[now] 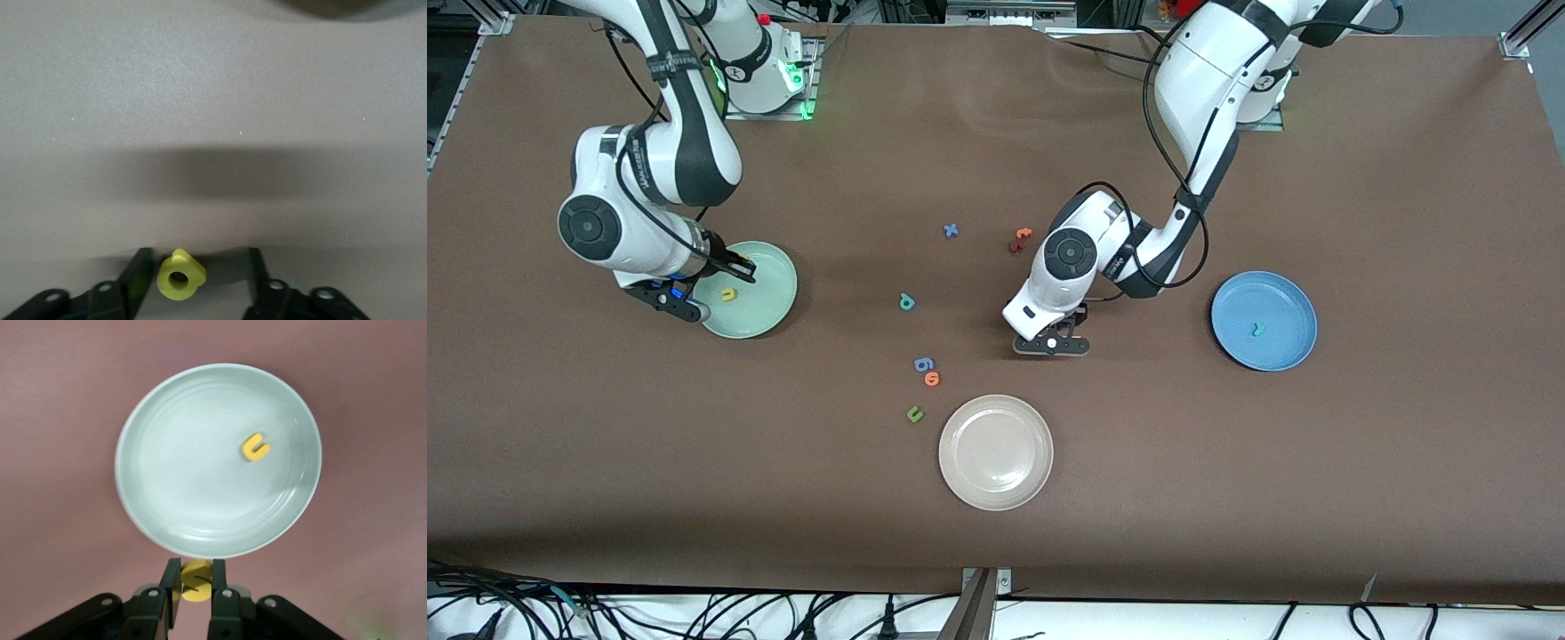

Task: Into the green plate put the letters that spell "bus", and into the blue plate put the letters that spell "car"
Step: 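Place the yellow s on the green plate while the left gripper carries the yellow letter, then drop the yellow letter on the blue plate while the right gripper reaches the teal p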

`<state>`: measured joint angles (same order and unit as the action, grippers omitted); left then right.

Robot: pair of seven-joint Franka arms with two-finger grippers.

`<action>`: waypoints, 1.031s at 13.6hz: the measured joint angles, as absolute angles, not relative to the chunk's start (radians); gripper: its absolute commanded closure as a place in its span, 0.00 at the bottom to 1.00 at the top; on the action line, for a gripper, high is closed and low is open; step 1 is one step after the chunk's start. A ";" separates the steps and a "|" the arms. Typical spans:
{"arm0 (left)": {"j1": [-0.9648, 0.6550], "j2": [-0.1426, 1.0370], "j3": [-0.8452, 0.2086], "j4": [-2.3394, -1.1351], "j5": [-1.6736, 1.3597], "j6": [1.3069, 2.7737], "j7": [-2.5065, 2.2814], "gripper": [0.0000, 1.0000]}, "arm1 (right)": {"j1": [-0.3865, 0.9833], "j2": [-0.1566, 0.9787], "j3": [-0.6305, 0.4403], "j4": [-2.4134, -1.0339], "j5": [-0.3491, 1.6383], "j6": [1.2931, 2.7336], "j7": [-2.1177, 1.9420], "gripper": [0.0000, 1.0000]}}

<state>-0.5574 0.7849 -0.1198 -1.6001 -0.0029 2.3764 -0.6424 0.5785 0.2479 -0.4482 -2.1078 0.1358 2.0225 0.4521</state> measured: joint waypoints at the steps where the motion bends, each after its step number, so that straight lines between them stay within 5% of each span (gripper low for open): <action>1: -0.557 0.784 -0.118 -1.600 -0.002 2.376 -0.642 0.62 | 0.576 0.271 -0.450 -2.124 0.136 2.060 0.424 1.00; 3: -0.557 0.783 -0.118 -1.600 -0.002 2.376 -0.642 0.71 | 0.562 0.316 -0.450 -2.180 0.136 2.171 0.364 0.91; 4: -0.557 0.781 -0.117 -1.599 -0.001 2.376 -0.642 0.74 | 0.551 0.333 -0.450 -2.201 0.136 2.206 0.342 0.57; 5: -0.558 0.777 -0.118 -1.599 -0.001 2.376 -0.642 0.79 | 0.544 0.342 -0.450 -2.211 0.136 2.223 0.332 0.08; 6: -0.560 0.779 -0.118 -1.600 -0.001 2.376 -0.642 0.81 | 0.540 0.345 -0.450 -2.212 0.136 2.227 0.329 0.01; 10: -0.560 0.780 -0.117 -1.600 -0.001 2.377 -0.642 0.87 | 0.541 0.328 -0.449 -2.196 0.136 2.212 0.328 0.01; 14: -0.514 0.756 -0.097 -1.592 0.002 2.295 -0.485 0.87 | 0.547 0.287 -0.387 -2.036 0.143 2.003 0.473 0.01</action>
<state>-0.5137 0.7562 -0.0970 -1.5924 0.0022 2.2948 -0.4845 0.5469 0.2873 -0.3874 -2.0359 0.1427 2.0026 0.4735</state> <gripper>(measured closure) 0.683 0.009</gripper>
